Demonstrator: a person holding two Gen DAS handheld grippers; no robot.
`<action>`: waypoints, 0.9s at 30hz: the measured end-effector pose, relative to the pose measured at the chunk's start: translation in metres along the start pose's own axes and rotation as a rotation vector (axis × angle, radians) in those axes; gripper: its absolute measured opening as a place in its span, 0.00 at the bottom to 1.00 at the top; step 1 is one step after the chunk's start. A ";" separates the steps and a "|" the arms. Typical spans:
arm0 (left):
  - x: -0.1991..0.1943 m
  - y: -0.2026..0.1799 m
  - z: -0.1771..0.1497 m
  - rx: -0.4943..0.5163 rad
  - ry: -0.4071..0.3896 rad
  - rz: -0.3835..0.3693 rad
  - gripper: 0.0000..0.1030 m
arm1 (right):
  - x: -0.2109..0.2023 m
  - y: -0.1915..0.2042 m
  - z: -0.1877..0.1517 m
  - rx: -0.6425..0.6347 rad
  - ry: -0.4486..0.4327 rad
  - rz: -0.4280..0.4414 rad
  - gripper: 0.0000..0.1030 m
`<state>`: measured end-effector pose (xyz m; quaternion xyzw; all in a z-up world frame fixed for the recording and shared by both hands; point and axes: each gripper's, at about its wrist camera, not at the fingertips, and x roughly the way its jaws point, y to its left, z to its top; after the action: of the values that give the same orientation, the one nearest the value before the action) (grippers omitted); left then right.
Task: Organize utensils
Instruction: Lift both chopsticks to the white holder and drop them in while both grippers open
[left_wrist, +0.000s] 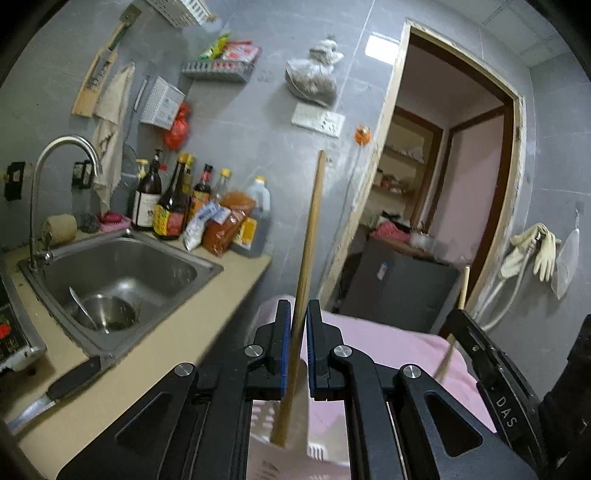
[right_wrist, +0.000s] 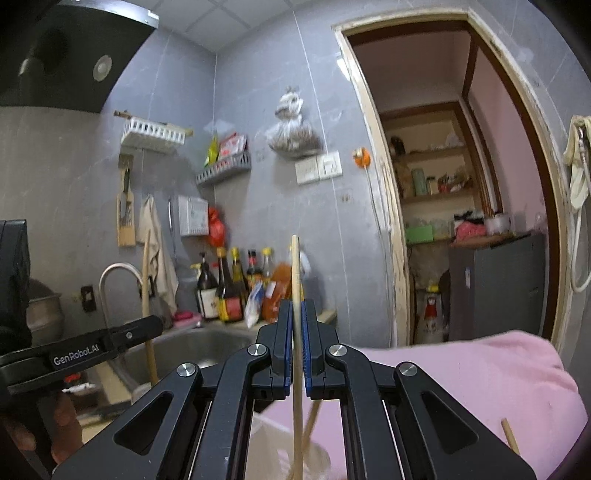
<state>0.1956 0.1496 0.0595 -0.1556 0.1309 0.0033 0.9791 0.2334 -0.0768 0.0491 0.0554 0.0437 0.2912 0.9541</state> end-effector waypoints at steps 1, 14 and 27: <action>0.000 -0.003 -0.003 0.001 0.017 -0.006 0.05 | 0.000 -0.001 -0.001 0.003 0.014 0.005 0.03; -0.017 -0.029 -0.010 0.016 0.061 -0.034 0.31 | -0.035 -0.020 0.006 0.014 0.036 0.025 0.23; -0.038 -0.099 -0.016 0.125 -0.026 -0.141 0.80 | -0.108 -0.064 0.034 -0.082 -0.065 -0.145 0.80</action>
<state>0.1593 0.0522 0.0845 -0.1029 0.1067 -0.0720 0.9863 0.1836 -0.1925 0.0798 0.0224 0.0047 0.2210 0.9750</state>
